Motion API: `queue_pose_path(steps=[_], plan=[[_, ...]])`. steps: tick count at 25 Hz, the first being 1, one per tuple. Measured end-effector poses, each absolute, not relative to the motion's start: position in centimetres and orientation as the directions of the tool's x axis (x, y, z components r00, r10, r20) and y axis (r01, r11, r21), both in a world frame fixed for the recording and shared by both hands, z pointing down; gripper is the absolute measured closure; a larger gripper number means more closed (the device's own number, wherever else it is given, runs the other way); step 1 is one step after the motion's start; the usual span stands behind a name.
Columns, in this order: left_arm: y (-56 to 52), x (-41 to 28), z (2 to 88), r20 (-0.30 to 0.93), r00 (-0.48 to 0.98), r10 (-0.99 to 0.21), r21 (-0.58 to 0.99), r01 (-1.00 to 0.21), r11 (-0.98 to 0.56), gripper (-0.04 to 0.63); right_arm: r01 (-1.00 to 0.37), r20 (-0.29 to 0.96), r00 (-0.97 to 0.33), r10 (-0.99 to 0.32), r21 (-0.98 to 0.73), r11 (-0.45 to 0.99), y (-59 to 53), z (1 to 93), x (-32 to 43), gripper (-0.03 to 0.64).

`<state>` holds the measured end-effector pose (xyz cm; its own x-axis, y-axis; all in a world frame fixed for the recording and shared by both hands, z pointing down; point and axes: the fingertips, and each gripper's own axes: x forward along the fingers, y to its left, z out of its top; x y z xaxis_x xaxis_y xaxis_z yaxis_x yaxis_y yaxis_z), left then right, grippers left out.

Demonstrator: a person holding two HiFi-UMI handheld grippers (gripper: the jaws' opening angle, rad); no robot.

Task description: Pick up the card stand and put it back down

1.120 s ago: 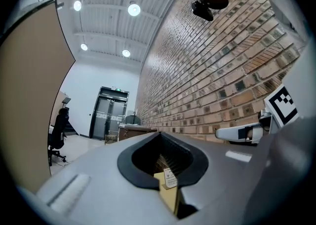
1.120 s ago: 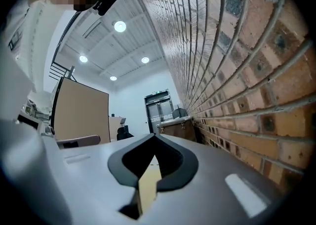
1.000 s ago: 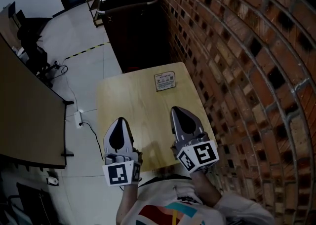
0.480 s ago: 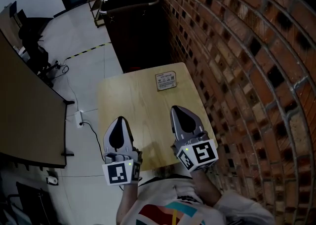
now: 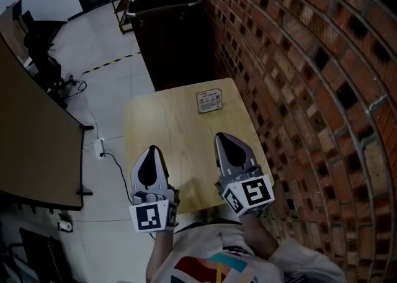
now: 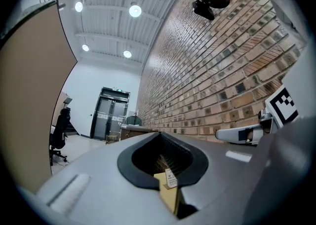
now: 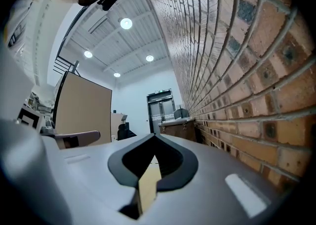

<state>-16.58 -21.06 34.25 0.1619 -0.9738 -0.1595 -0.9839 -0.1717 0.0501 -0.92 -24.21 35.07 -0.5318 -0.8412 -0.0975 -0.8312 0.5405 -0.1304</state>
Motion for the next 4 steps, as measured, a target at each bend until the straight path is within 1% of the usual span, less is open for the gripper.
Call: queue_pose_path(steps=[4], plan=[[-20.91, -16.89, 34.3, -0.159, 0.153, -0.975, 0.053, -0.985, -0.163, 0.591, -0.826, -0.097, -0.541, -0.836, -0.127, 0.549, -23.99, 35.12, -1.3, 0.617]])
